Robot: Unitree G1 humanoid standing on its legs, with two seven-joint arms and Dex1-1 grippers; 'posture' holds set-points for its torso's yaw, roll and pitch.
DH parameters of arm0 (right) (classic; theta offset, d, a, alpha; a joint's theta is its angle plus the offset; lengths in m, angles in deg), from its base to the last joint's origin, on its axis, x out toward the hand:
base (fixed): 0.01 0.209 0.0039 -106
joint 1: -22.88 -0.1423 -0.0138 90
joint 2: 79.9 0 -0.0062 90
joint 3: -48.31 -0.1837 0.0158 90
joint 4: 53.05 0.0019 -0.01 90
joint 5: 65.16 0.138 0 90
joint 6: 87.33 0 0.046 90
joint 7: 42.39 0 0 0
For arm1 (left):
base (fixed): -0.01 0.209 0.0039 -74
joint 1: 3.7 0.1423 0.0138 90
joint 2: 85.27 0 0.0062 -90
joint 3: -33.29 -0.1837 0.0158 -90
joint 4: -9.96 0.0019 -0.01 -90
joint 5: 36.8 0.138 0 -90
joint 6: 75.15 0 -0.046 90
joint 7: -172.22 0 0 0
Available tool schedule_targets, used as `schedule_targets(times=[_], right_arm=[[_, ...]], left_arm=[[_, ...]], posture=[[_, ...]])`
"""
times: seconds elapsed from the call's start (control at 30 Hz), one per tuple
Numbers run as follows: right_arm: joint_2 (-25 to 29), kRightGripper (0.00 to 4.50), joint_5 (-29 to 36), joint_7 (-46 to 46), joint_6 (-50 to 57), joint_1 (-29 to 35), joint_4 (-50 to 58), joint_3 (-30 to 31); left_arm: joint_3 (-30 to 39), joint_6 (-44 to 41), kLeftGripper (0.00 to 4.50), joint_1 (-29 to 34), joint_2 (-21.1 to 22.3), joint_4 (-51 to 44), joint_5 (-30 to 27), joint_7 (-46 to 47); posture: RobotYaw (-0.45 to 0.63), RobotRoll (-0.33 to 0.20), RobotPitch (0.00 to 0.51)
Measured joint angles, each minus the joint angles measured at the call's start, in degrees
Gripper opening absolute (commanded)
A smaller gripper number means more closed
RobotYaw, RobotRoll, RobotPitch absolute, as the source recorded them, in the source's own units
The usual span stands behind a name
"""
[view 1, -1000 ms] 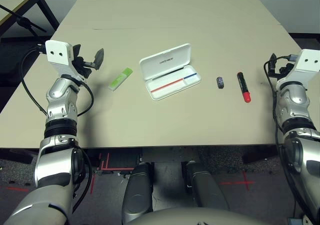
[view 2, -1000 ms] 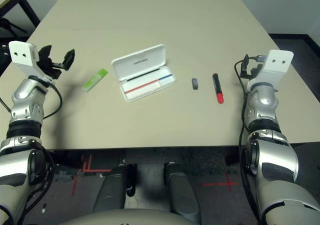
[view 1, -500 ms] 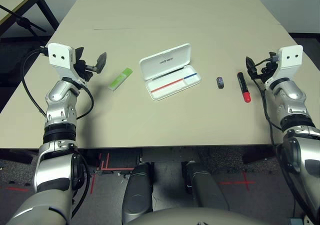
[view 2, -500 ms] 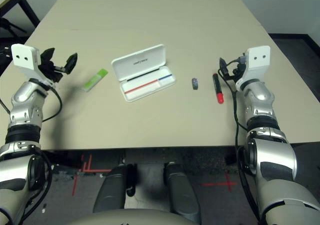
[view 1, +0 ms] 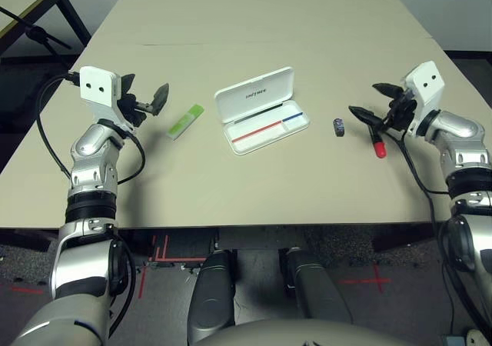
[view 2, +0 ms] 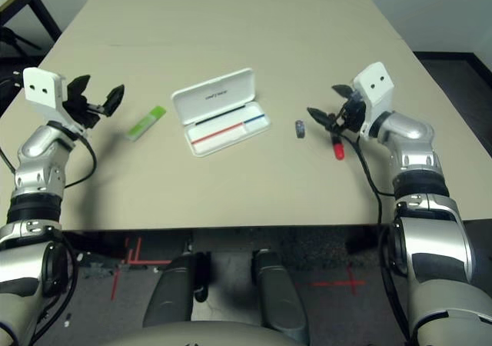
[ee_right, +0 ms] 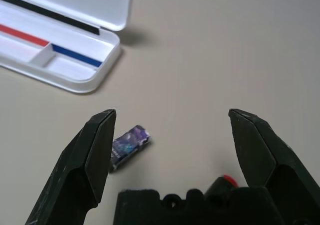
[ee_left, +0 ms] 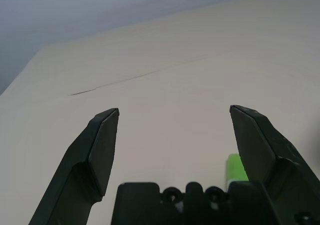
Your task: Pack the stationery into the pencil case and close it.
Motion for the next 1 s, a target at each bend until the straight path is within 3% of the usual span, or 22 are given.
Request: schedule_targets(times=[0.33,0.57,0.67,1.0], right_arm=[[0.2,4.50,0.0,3.0,3.3,0.5,3.0,0.8],[0.6,4.50,-0.1,4.0,4.2,0.5,3.3,1.8],[1.3,4.50,-0.1,4.8,5.0,0.5,3.4,1.8],[1.5,4.50,-0.1,6.6,7.3,0.6,4.9,2.1]], left_arm=[[-0.7,-4.1,4.47,3.1,1.5,-6.9,-0.2,-2.2],[-6.8,-21.1,4.47,15.7,7.5,-29.8,-6.5,-15.6],[-9.3,-26.7,4.47,18.2,10.2,-36.1,-7.5,-18.6],[-18.5,-35.3,4.47,14.1,11.4,-43.3,-6.3,-21.4]], posture=[[0.02,0.000,0.134],[0.03,0.000,0.138],[0.03,0.000,0.136],[0.03,0.000,0.131]])
